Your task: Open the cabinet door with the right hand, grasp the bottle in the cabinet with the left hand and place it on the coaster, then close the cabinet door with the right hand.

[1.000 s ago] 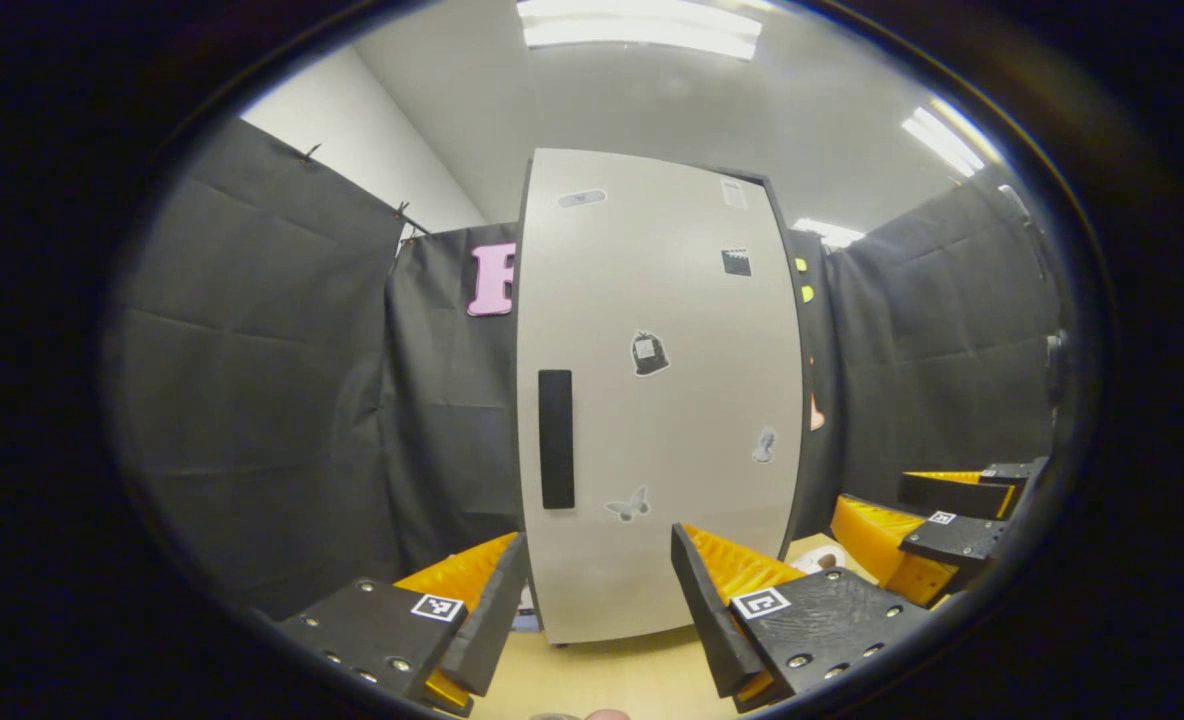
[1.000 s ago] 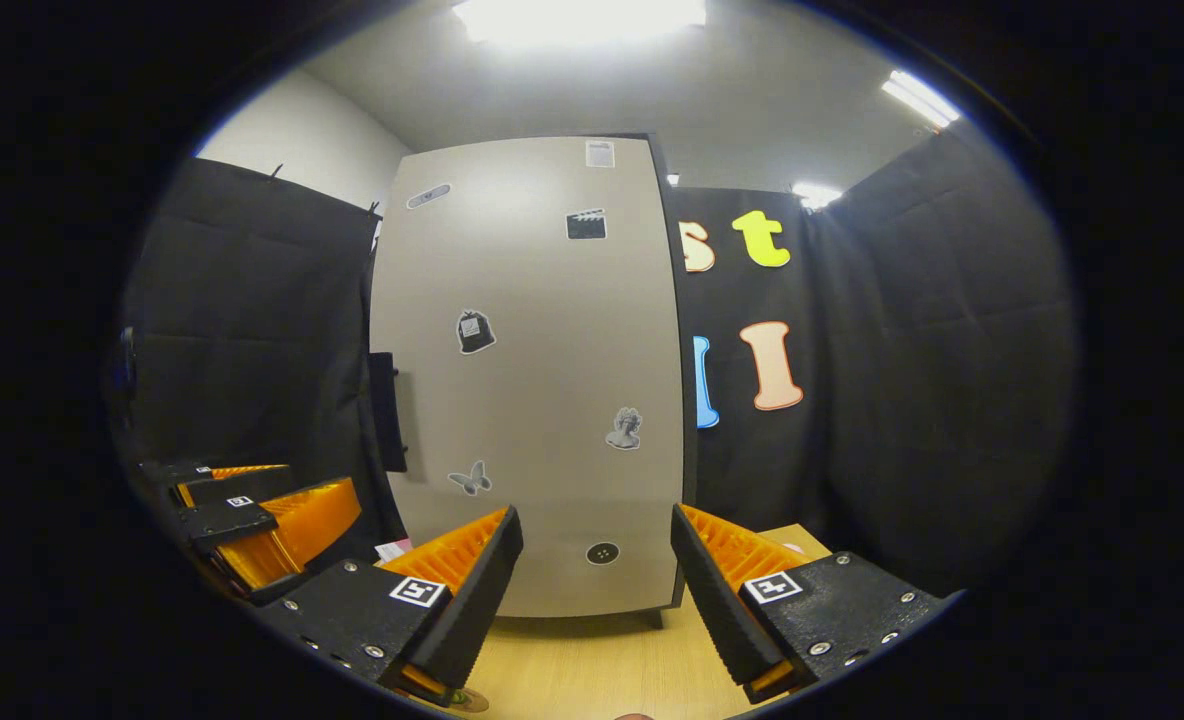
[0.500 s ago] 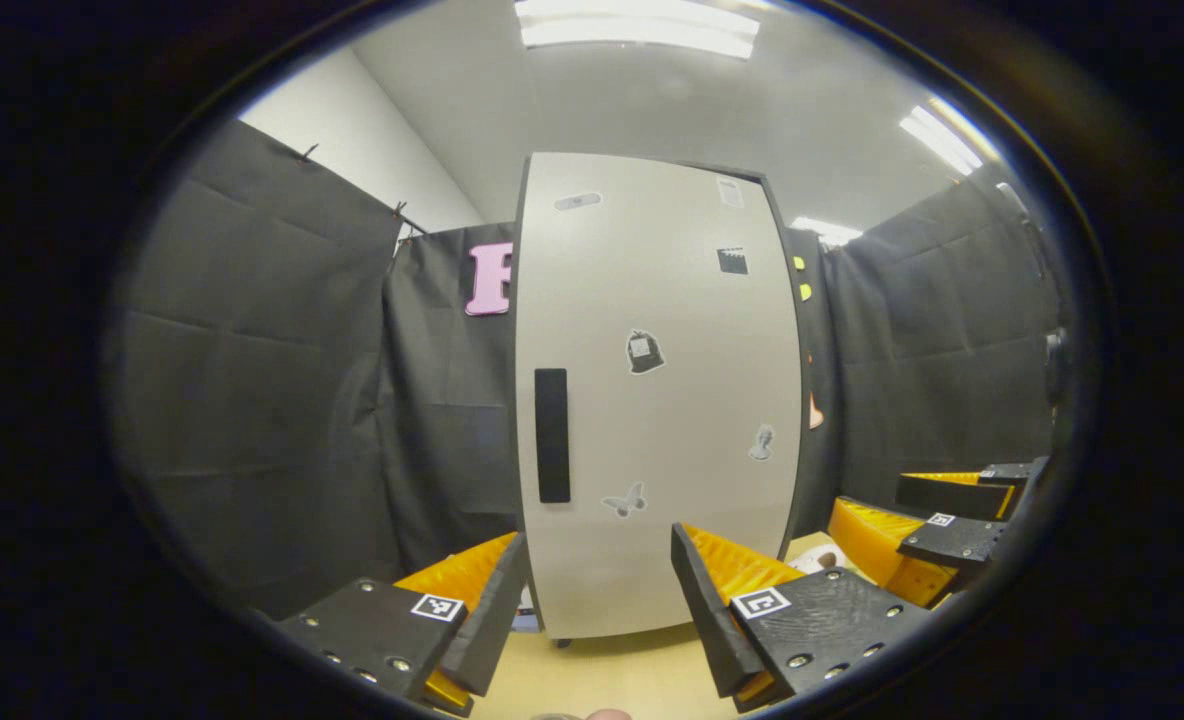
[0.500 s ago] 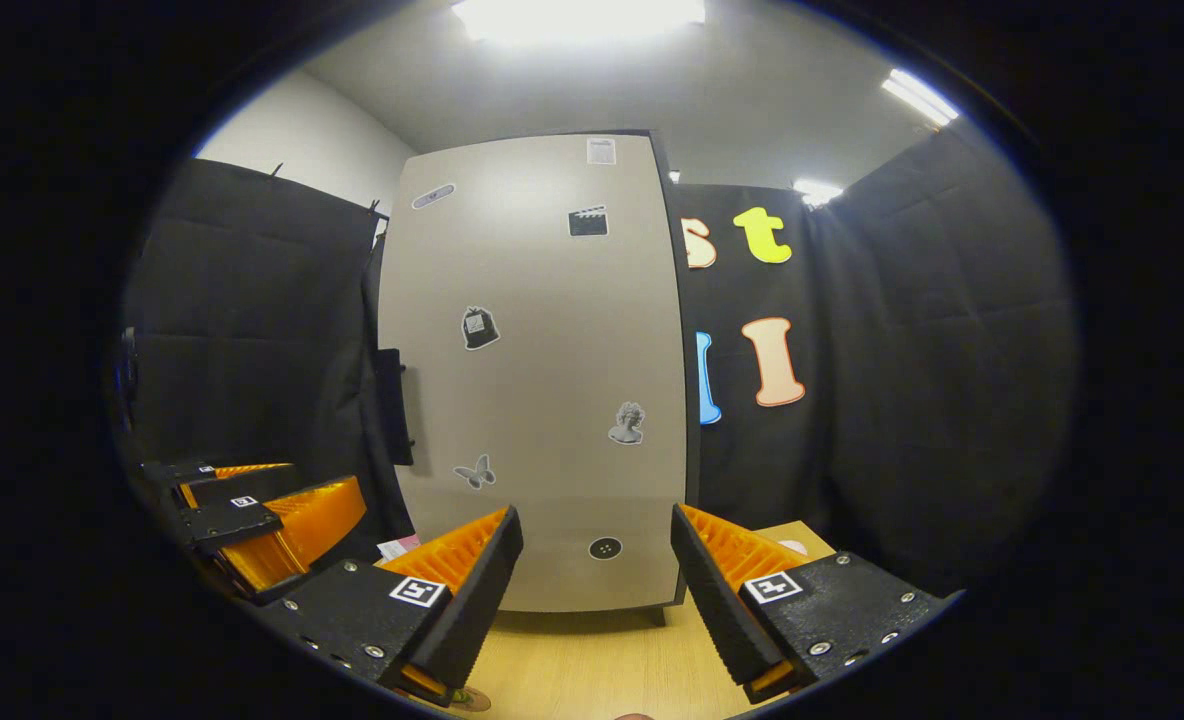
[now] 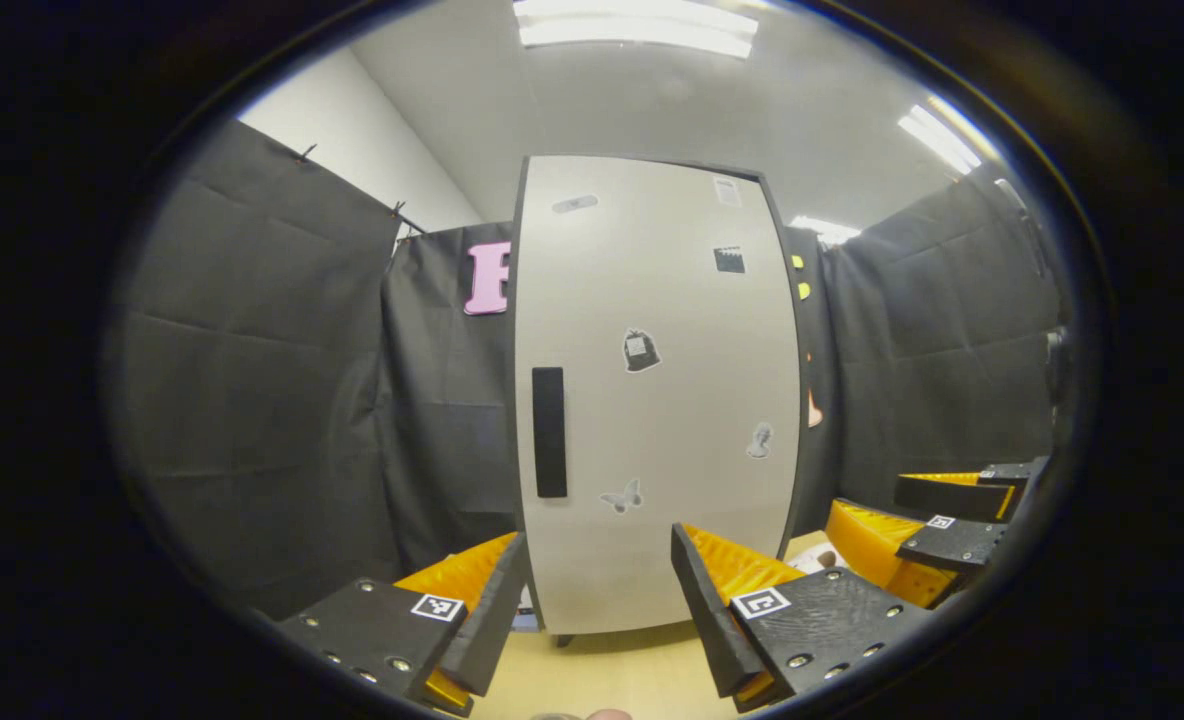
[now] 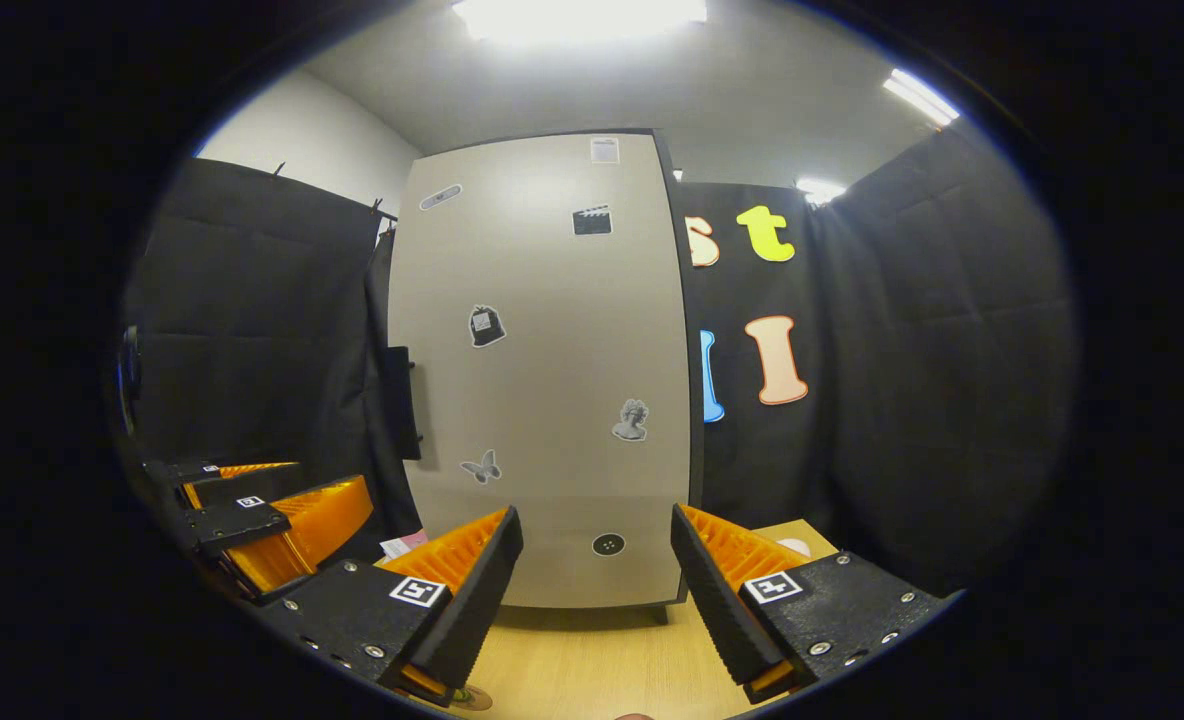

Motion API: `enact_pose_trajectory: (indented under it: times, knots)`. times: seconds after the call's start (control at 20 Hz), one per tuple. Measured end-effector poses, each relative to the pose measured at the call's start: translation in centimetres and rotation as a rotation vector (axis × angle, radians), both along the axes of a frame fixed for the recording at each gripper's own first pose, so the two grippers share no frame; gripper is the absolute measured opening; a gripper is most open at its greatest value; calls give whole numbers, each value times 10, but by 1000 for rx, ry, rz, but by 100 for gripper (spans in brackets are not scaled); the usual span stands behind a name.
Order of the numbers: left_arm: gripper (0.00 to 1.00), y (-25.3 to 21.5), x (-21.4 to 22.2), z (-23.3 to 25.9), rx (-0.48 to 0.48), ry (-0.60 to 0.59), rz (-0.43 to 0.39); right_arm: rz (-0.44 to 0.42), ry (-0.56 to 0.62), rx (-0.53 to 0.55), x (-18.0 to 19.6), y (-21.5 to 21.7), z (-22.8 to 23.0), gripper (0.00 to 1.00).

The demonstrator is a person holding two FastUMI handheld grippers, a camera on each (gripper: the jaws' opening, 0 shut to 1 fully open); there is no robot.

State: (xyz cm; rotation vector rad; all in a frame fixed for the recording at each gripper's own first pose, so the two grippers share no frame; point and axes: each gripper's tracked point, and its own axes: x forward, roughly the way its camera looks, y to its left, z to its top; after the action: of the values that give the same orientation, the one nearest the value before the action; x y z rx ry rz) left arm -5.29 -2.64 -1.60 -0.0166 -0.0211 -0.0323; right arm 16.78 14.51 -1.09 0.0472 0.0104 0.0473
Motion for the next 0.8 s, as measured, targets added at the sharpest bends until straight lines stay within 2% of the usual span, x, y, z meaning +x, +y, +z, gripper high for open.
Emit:
enact_pose_trajectory:
  times: [0.05, 0.1, 0.15, 0.45, 0.5, 0.55, 0.8]
  knots:
    - [81, 0, -1, 2, 1, -1, 1, 2, 1, 0, -1, 0, 0, 93]
    - [86, 0, -1, 4, 1, -4, 0, 4, 3, 0, 0, 0, 0, 93]
    - [81, 0, -2, 6, 1, -4, 0, 6, 3, 1, 2, 1, 1, 93]
    - [82, 1, -5, 11, 0, -13, -7, 8, -2, 3, 5, 0, 5, 93]
    - [86, 0, -5, 12, 0, -18, -9, 7, -2, 3, 6, -1, 6, 92]
    - [81, 0, -5, 13, 1, -20, -7, 5, -2, 5, 6, -1, 6, 92]
    - [82, 1, -7, 13, 2, -17, -5, 9, -10, 5, 5, 0, 9, 93]
